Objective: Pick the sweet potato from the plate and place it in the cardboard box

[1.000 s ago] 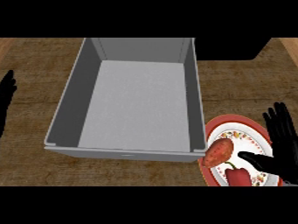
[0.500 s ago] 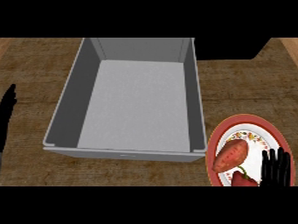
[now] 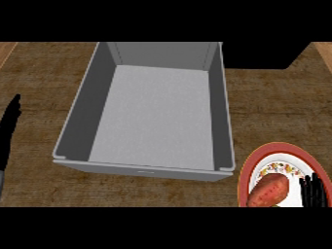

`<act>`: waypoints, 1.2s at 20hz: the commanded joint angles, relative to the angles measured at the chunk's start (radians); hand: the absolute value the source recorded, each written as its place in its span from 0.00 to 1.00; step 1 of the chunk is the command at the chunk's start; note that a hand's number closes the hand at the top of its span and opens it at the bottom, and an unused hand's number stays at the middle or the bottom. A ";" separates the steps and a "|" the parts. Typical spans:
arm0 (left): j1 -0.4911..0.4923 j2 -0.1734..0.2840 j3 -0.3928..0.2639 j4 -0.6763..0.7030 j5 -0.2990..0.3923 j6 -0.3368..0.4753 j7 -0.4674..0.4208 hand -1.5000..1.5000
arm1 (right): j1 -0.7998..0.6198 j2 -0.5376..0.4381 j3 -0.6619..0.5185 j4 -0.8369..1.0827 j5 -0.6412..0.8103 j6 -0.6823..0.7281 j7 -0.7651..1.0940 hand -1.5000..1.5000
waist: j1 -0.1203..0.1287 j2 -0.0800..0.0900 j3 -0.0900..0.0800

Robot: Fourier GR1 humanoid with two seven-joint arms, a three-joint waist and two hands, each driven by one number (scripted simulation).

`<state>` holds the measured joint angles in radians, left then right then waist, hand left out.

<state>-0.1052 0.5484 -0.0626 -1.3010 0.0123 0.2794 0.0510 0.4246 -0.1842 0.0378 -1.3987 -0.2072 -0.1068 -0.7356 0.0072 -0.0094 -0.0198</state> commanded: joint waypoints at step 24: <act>-0.048 -0.039 0.126 -0.001 -0.086 -0.120 0.061 0.50 | -0.240 -0.141 0.135 -0.095 0.327 0.125 0.669 0.00 | -0.008 0.009 0.020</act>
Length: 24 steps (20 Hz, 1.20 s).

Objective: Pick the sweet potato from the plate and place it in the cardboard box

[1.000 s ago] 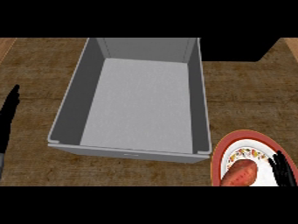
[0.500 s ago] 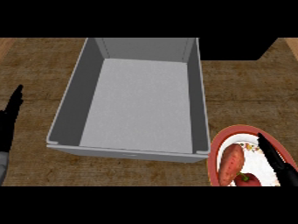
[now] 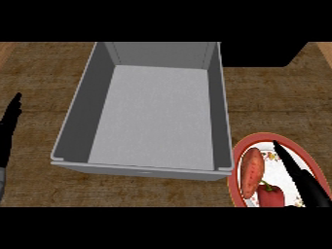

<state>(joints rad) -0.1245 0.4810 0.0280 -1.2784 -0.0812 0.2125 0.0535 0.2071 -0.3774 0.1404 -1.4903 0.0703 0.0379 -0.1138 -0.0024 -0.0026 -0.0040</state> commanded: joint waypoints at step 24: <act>-0.015 -0.088 0.127 -0.018 -0.112 -0.110 -0.003 0.50 | -0.043 0.160 0.018 -0.106 0.167 0.085 0.199 0.00 | 0.001 0.003 0.004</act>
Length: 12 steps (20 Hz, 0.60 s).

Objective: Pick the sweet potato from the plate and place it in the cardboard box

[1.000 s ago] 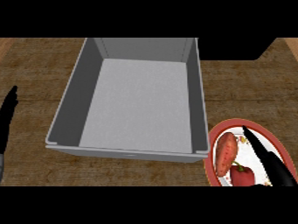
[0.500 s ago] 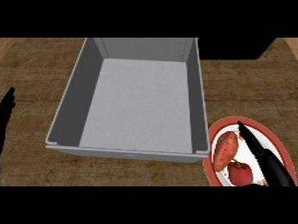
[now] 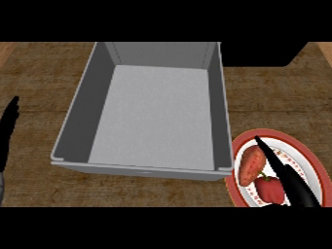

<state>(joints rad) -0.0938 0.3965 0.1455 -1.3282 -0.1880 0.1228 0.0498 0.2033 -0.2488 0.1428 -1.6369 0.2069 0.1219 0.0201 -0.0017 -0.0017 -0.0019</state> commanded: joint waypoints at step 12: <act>0.038 -0.064 0.011 0.025 -0.042 0.003 -0.055 0.50 | -0.118 0.105 -0.026 0.149 0.215 -0.226 0.025 1.00 | 0.000 0.002 0.002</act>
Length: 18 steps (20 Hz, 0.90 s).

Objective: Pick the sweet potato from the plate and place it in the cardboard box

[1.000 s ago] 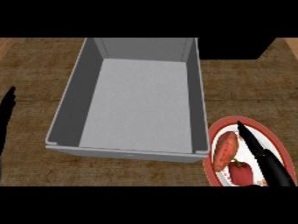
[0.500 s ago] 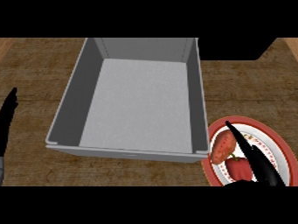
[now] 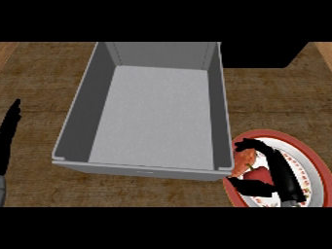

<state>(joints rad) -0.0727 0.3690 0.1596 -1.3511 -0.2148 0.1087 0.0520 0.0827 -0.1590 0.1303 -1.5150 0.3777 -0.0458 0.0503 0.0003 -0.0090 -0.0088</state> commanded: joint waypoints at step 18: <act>-0.087 0.008 -0.007 0.024 -0.011 -0.043 -0.006 0.50 | -0.714 -0.448 0.053 0.346 0.297 0.201 -0.561 1.00 | 0.073 0.026 0.010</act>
<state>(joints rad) -0.1511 0.3614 0.1385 -1.3406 -0.2278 0.0712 0.0552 -0.4484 -0.5710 0.2109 -1.2737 0.6813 0.1228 -0.3843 0.0827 0.0200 0.0009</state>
